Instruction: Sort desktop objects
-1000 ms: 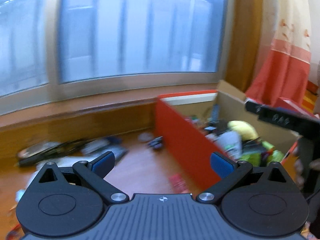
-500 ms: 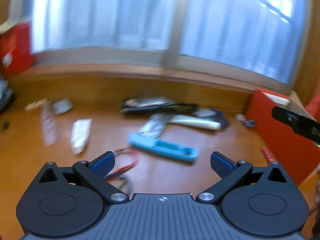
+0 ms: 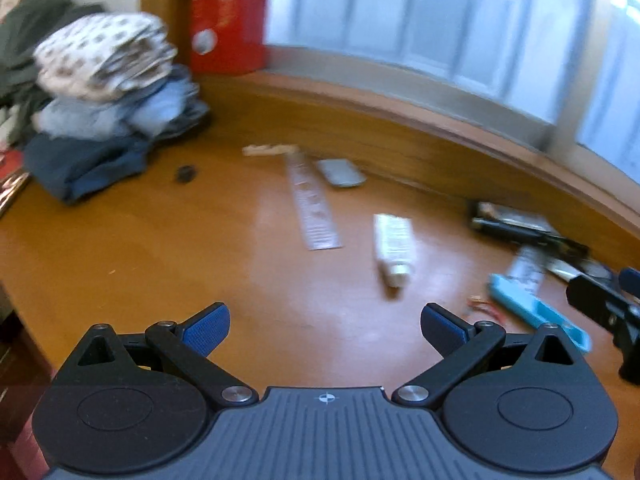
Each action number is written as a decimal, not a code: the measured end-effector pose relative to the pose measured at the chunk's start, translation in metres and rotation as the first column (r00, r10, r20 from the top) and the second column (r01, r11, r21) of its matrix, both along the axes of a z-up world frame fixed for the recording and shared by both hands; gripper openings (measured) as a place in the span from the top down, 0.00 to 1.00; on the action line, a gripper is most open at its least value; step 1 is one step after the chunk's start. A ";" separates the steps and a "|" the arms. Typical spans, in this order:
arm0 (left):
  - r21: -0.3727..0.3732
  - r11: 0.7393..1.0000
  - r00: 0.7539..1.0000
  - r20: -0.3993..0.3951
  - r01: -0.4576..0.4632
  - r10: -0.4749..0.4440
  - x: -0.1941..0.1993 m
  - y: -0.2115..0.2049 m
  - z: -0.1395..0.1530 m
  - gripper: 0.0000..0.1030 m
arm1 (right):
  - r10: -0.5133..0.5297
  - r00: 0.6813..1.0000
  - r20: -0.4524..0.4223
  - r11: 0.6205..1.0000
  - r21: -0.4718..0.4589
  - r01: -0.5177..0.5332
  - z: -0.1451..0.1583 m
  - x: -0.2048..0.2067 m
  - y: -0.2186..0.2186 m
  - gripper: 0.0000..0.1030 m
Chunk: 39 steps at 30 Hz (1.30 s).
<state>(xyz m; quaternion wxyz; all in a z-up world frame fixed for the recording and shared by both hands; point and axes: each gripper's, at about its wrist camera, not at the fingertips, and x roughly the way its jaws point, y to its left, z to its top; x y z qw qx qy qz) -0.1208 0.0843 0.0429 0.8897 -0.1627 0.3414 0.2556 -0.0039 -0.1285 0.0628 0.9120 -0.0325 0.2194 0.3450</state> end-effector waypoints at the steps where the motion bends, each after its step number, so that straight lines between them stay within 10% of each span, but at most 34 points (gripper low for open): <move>1: -0.012 1.000 1.000 -0.008 -0.015 0.015 -0.002 0.005 -0.001 0.00 | 0.022 1.000 -0.006 1.000 -0.004 -0.022 -0.002 0.000 0.010 0.03; 21: -0.020 0.978 0.979 0.006 0.206 -0.206 0.053 0.164 -0.018 0.00 | -0.211 0.976 -0.061 0.975 -0.087 0.205 -0.011 -0.025 0.151 0.03; 39: -0.105 0.990 0.992 0.089 0.100 -0.091 0.188 0.232 -0.046 0.00 | -0.384 0.914 -0.134 0.922 -0.100 0.373 -0.010 0.047 0.242 0.06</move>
